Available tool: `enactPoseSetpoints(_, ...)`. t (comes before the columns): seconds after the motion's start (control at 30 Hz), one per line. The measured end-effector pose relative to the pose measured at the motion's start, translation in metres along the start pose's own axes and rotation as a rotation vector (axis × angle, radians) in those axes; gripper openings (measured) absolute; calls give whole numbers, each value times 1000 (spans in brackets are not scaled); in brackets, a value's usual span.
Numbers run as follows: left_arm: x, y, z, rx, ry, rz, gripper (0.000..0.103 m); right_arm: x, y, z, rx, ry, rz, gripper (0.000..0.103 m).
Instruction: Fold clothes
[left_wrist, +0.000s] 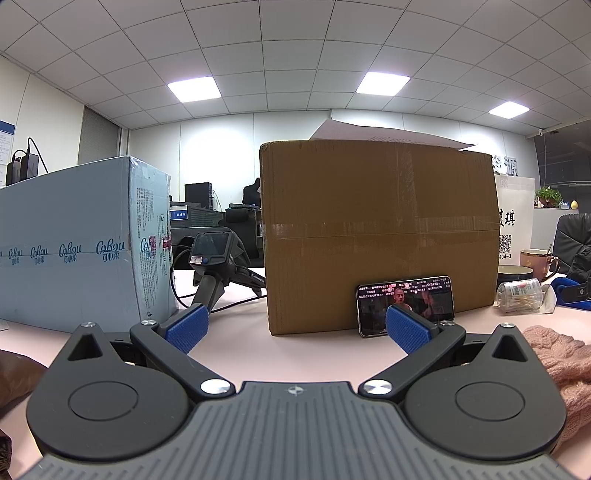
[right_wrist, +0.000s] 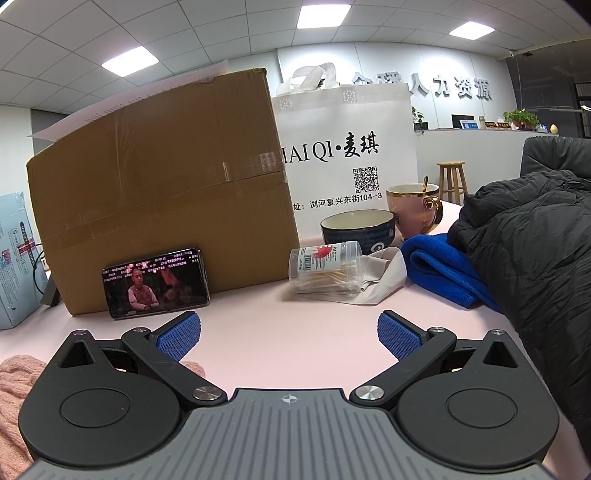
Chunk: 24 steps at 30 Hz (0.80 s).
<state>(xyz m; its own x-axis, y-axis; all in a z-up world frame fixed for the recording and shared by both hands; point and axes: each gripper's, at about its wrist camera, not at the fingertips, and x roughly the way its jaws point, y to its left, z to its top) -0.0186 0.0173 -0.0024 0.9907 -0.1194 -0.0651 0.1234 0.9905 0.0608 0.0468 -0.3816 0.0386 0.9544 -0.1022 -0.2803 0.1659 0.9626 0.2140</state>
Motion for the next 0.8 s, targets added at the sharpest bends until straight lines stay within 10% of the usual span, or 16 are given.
enactPoseSetpoints(0.8, 2, 0, 0, 0, 3, 0, 103, 3, -1, 0, 3, 7, 1, 103)
